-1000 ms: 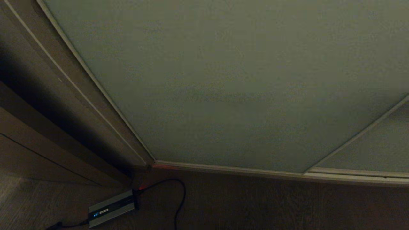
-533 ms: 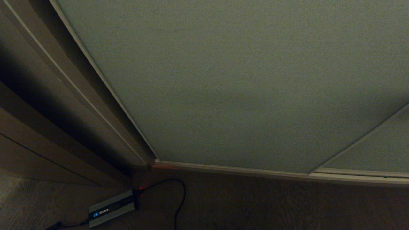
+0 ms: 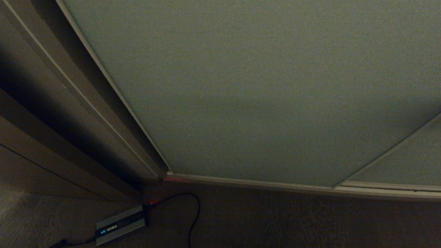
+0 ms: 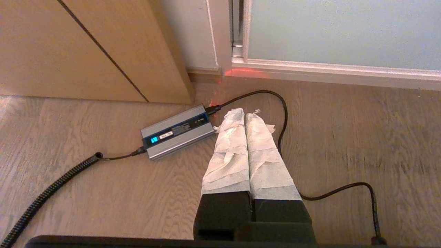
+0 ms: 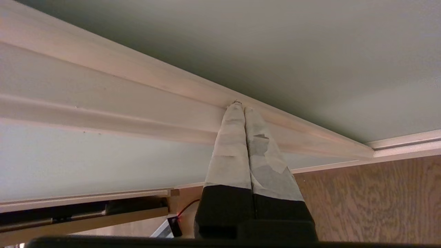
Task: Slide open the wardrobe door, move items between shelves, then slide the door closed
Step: Close the door
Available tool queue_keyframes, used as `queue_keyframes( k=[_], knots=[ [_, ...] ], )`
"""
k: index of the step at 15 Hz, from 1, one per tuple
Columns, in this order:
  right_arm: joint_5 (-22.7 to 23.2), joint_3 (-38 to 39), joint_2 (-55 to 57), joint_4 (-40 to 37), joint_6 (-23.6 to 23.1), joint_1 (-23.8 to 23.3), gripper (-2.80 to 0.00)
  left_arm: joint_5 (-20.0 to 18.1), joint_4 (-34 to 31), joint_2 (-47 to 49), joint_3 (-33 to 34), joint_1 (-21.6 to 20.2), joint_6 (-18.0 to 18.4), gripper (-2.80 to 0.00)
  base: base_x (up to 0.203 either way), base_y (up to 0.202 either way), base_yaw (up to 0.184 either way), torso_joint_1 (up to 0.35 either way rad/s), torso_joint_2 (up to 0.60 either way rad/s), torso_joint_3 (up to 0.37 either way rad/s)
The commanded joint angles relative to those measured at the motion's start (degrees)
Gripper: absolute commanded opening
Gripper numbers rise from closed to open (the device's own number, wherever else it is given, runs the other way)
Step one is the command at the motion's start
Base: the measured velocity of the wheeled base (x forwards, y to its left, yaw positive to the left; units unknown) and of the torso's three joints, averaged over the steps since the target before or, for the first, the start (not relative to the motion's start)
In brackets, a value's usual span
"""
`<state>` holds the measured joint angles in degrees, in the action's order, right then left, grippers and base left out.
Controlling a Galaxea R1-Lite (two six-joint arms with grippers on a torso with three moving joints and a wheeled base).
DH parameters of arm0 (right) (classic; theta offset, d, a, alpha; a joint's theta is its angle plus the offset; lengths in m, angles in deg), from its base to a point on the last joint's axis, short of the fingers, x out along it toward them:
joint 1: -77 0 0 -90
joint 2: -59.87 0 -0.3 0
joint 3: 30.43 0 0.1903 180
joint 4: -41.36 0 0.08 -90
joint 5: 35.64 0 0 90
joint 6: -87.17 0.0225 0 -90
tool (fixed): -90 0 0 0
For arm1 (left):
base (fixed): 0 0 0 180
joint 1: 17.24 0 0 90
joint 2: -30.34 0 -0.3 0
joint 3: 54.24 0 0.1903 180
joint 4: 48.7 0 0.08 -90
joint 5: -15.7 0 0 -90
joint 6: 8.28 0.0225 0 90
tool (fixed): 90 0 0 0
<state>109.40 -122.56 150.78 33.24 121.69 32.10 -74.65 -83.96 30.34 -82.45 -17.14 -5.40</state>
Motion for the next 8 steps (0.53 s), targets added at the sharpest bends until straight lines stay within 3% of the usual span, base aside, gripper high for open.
queue_keyframes(
  k=[1, 3, 5, 8],
  knots=[
    [-0.01, 0.48, -0.49, 0.13, 0.17, -0.29, -2.80, 0.00, -0.06, 0.00, 0.01, -0.01, 0.02, -2.80, 0.000, 0.000, 0.000, 0.000, 0.00, 0.000],
    [-1.23, 3.08, -2.30, 0.10, -2.29, -1.81, -2.80, 0.00, -0.06, 0.02, 0.01, -0.01, 0.02, -2.80, 0.000, 0.000, 0.000, 0.000, 0.00, 0.000],
    [-6.44, 7.10, -4.89, -0.48, -9.50, -3.58, -2.80, 0.00, -0.06, 0.01, 0.01, -0.01, 0.02, -2.80, 0.000, 0.000, 0.000, 0.000, 0.00, 0.000],
    [-20.37, 15.00, -10.67, -0.90, -21.47, -4.40, -2.80, 0.00, -0.06, 0.00, 0.01, -0.01, 0.02, -2.80, 0.000, 0.000, 0.000, 0.000, 0.00, 0.000]
  ],
)
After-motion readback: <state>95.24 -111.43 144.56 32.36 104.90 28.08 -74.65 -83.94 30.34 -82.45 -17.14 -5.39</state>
